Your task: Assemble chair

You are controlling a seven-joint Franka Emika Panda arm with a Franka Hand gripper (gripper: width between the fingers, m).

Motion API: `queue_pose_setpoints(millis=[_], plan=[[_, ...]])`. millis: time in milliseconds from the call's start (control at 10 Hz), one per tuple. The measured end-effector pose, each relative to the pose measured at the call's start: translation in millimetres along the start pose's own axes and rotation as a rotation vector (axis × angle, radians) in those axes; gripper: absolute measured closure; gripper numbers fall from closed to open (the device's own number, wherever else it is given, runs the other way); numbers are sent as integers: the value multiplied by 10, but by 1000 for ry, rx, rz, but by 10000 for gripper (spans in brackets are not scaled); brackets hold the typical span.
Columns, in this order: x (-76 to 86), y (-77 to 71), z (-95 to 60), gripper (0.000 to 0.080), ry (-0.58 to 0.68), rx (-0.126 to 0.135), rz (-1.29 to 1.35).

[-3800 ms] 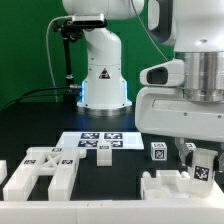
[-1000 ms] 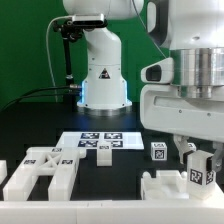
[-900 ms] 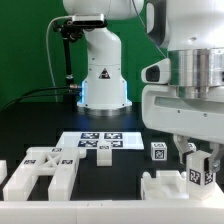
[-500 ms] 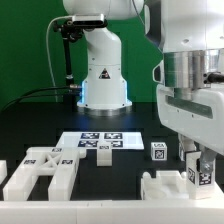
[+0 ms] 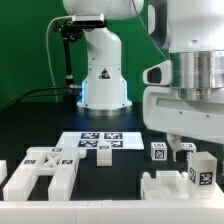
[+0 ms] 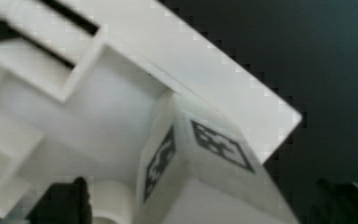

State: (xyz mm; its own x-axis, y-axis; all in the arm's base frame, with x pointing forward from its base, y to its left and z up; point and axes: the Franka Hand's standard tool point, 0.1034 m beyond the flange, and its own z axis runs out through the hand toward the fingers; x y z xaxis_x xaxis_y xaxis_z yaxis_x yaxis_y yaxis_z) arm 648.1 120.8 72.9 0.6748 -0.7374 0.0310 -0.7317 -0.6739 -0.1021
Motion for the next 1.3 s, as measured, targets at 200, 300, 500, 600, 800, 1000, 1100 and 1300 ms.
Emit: queue_pose_setpoints(millis=[200,300,500,600,800,1000,1100,1300], plan=[[-27,-1,11,152,-13,-13,-159],[-19,6,12,152,-11,-16,-257],[-9,-30,-31,151,-8,-58,-671],[-13,-39,-27,151,-6,-51,-686],[-16,-32,-19,179,-7,-51,-634],[-25,-34,-17,514,-9,-46,-471],[-22,-28,-14,514,-8,-47,-407],[-28,-35,-22,514,8,-53,-121]])
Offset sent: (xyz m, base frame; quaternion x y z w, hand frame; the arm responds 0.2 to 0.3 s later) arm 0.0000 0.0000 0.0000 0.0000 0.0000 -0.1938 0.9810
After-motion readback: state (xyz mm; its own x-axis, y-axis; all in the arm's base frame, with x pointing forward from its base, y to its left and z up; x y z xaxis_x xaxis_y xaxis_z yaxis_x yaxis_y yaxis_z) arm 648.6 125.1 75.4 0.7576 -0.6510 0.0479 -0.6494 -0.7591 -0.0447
